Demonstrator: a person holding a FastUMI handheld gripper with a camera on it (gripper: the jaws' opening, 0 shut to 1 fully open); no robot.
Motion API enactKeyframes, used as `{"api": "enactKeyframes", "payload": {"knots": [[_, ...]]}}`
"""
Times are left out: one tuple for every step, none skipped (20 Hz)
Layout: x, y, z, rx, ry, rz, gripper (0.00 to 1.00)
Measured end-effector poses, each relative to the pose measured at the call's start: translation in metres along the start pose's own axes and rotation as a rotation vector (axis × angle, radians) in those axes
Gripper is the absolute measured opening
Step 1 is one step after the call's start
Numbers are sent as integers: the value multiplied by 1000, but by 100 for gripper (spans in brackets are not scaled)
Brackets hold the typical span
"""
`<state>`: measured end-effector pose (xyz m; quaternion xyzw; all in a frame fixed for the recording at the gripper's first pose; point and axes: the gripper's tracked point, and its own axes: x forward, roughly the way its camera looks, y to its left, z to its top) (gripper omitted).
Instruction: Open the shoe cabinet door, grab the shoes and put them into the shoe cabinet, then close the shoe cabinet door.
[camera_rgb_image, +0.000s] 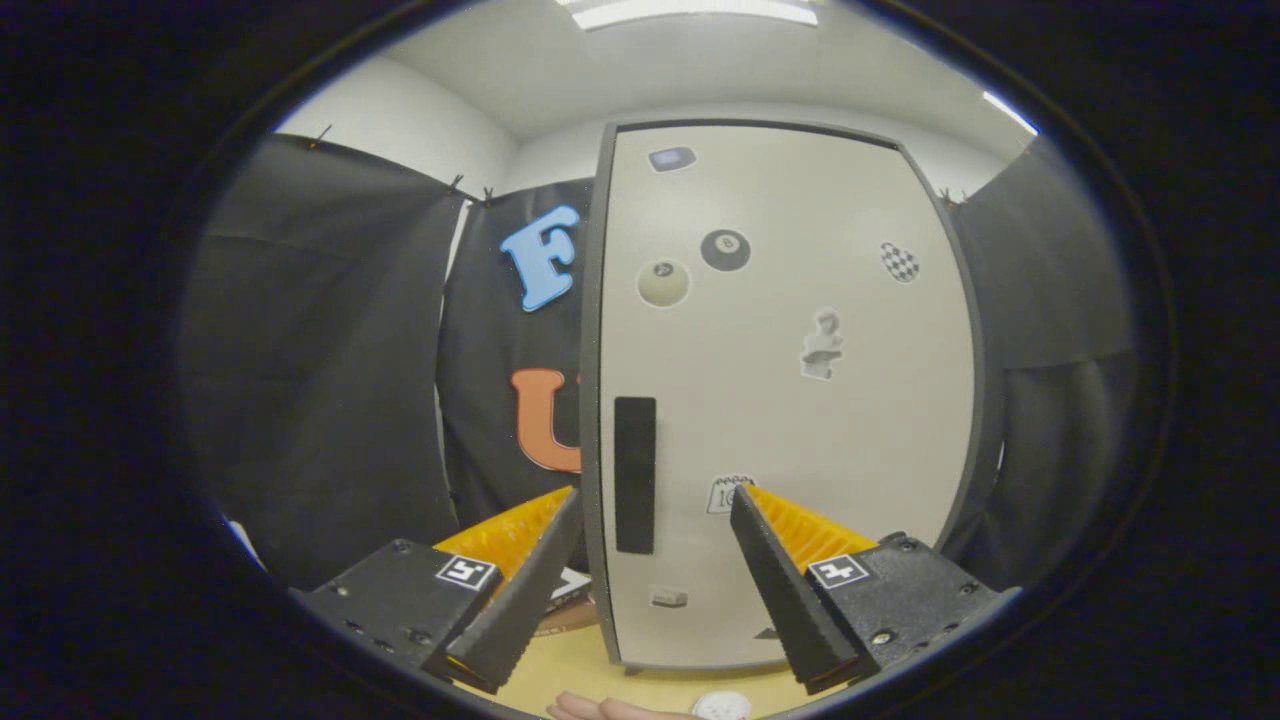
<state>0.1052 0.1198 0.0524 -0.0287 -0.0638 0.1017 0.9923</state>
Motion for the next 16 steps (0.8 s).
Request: {"api": "enactKeyframes", "payload": {"knots": [[8,7,4,-5,-12,12,98],[17,11,3,-11,-4,14,98],[25,12,1,-13,17,-3,98],[32,10,0,-8,28,-24,98],[41,7,3,2,18,-54,98],[48,3,1,10,32,-72,97],[54,4,-1,24,51,-68,94],[60,4,-4,46,63,-58,91],[66,0,-8,60,79,-64,89],[73,-6,-13,56,101,-76,87],[76,-7,-17,58,121,-67,83],[81,0,-18,71,126,-23,77],[82,7,-17,84,122,7,65],[79,4,-15,65,127,-6,53],[77,2,-16,44,131,-19,41],[79,3,-19,44,140,-31,38]]}}
